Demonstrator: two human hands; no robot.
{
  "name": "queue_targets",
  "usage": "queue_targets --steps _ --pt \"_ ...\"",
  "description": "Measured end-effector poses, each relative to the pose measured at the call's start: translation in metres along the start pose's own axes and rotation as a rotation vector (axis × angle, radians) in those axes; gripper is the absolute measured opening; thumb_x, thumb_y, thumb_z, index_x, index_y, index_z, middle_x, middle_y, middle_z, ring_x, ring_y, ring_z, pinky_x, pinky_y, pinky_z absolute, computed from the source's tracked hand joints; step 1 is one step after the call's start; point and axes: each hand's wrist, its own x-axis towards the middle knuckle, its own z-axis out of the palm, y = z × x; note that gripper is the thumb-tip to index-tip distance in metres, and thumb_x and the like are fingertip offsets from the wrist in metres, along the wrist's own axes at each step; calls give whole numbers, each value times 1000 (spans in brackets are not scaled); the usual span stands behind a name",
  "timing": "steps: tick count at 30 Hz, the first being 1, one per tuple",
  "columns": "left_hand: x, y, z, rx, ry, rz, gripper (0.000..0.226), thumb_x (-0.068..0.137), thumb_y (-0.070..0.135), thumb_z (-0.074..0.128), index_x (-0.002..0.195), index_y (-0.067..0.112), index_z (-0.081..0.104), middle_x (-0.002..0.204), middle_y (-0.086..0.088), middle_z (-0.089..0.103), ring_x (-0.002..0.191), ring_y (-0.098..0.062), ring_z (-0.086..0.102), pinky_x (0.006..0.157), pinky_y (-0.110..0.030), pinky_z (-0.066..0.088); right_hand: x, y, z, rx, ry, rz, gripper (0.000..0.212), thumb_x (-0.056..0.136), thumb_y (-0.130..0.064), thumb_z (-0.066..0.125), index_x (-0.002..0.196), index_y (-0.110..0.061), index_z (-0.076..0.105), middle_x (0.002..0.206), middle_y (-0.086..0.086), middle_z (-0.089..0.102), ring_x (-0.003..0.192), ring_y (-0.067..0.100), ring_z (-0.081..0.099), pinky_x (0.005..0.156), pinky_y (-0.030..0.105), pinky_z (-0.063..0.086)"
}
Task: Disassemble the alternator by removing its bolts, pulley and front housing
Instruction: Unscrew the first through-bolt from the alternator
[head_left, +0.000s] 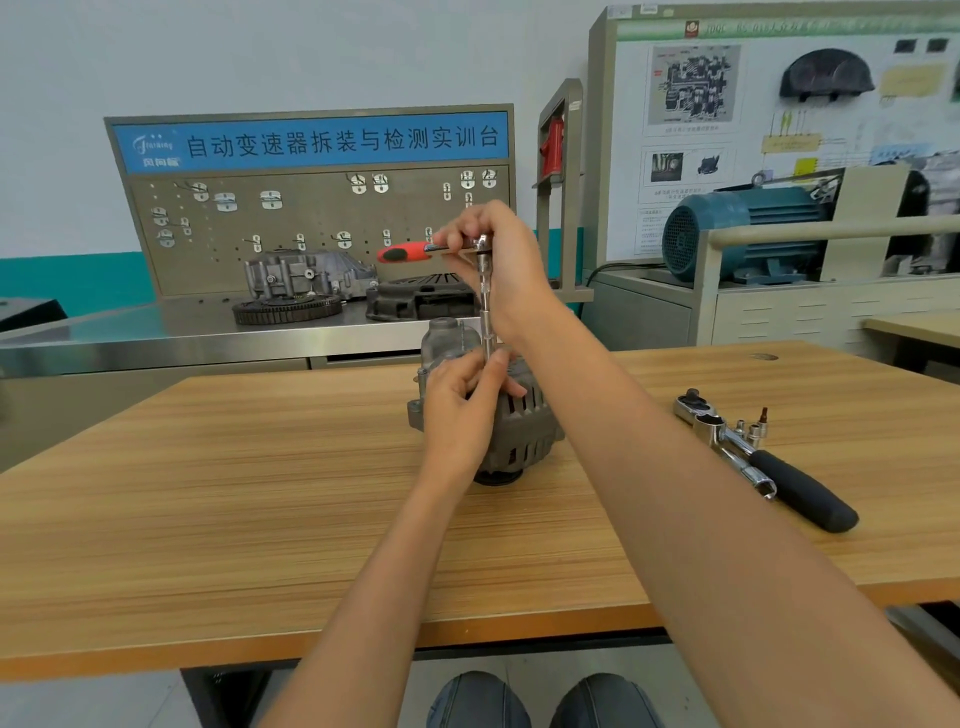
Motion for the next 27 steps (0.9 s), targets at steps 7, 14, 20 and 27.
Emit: queue_targets --steps 7,14,20,27 --pt "2 -3 2 -18 69 -128 37 87 -5 52 54 10 57 51 5 52 56 -2 42 59 -27 33 -14 35 10 -1116 445 -697 18 93 -11 42 85 -6 58 77 -1 45 77 15 44 86 35 40" --pt "2 -6 1 -63 52 -108 28 92 11 56 64 15 52 63 -2 53 74 -22 49 71 -38 36 -4 22 19 -678 230 -393 35 90 -4 37 57 -15 34 58 -2 34 60 14 32 63 31 32" --pt "0 2 -1 8 -13 23 41 98 24 48 62 39 60 59 15 62 66 -2 55 84 -44 41 6 6 2 -97 58 -29 37 85 7 33 54 -10 42 42 -4 51 67 18 53 81 34 45" --pt "2 -3 2 -19 89 -111 43 87 -3 52 53 20 39 51 5 40 56 -10 35 59 -32 29 -10 33 7 -1000 393 -608 22 94 -11 40 76 -15 53 74 -3 49 73 10 46 82 31 38"
